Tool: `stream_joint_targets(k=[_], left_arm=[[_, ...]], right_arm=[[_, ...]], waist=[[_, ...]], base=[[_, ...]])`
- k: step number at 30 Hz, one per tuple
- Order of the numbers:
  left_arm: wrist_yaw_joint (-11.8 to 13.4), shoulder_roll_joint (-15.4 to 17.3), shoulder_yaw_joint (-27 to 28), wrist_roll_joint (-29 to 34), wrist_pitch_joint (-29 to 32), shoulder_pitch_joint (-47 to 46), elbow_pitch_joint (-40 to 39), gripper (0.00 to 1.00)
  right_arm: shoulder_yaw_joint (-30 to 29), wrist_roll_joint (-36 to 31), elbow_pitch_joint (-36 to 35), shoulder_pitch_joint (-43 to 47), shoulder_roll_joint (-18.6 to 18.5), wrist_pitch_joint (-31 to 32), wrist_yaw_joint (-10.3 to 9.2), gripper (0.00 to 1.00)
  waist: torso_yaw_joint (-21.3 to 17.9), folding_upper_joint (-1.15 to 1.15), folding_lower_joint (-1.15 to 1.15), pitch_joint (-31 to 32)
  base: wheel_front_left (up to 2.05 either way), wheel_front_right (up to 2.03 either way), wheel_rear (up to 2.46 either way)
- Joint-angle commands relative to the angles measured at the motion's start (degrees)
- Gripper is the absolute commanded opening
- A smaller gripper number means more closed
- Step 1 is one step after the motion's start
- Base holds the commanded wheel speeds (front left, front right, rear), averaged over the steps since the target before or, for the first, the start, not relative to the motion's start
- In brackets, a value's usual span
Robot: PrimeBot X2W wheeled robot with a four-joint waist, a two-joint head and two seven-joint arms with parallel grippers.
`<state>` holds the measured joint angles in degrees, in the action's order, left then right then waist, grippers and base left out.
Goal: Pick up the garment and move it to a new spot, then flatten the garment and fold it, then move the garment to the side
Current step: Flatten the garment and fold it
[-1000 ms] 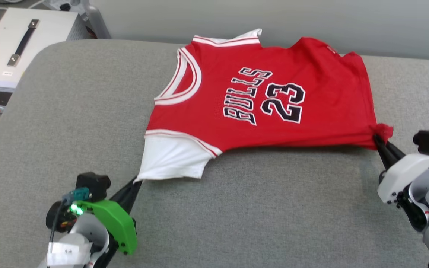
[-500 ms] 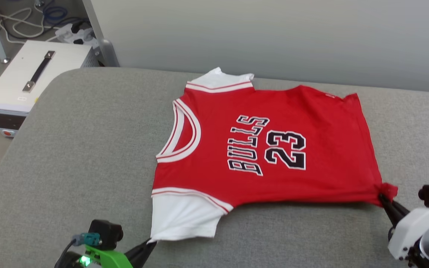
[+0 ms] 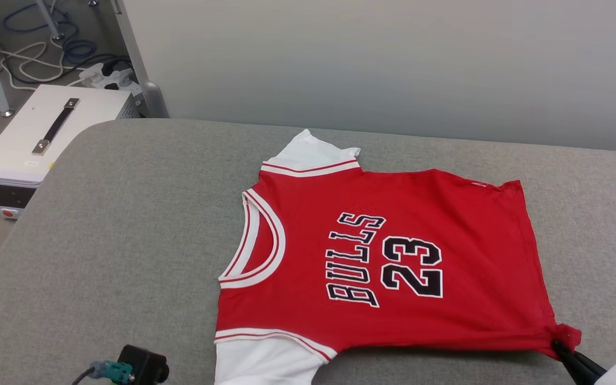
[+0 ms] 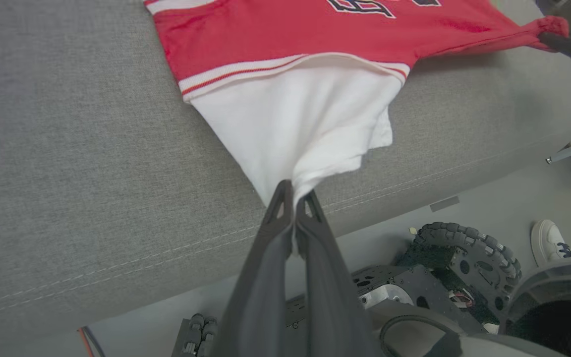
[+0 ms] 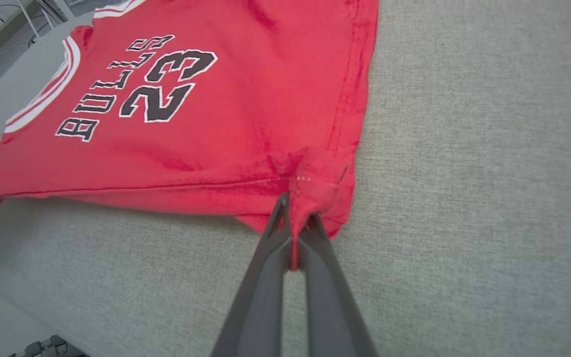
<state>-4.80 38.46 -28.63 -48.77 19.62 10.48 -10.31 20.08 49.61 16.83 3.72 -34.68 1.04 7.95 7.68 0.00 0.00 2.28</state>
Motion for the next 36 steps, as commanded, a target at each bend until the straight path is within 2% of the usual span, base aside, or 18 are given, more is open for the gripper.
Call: stream_joint_targets(k=[1,9,19,36], left_arm=[[0.6,0.3,0.8,-0.5,-0.4,0.3,-1.2,0.00],[1.3,0.1,2.4,1.3,-1.3,-4.5,-3.2,0.00],[0.2,-2.1,2.7,3.3,-0.3,-17.0,-0.1,0.00],[-2.3,-5.1,-0.5,5.2,-0.2,-36.0,17.1,0.00]], right_arm=[[-1.7,-0.5,-1.7,1.2,0.0,0.6,-0.46,0.00],[-9.0,-4.4,-9.2,3.1,2.5,5.0,-0.46,0.00],[-13.2,-8.0,-14.9,-0.9,5.2,10.4,-0.46,0.00],[-11.6,-13.9,-10.2,-12.6,8.6,15.2,-0.46,0.00]], waist=[[-0.4,0.00,0.00,-0.2],[-1.4,0.00,0.00,-2.2],[-2.9,0.00,0.00,-7.8],[-5.8,0.00,0.00,-14.9]], base=[[0.00,0.00,0.00],[0.00,0.00,0.00],[0.00,0.00,0.00],[0.00,0.00,0.00]])
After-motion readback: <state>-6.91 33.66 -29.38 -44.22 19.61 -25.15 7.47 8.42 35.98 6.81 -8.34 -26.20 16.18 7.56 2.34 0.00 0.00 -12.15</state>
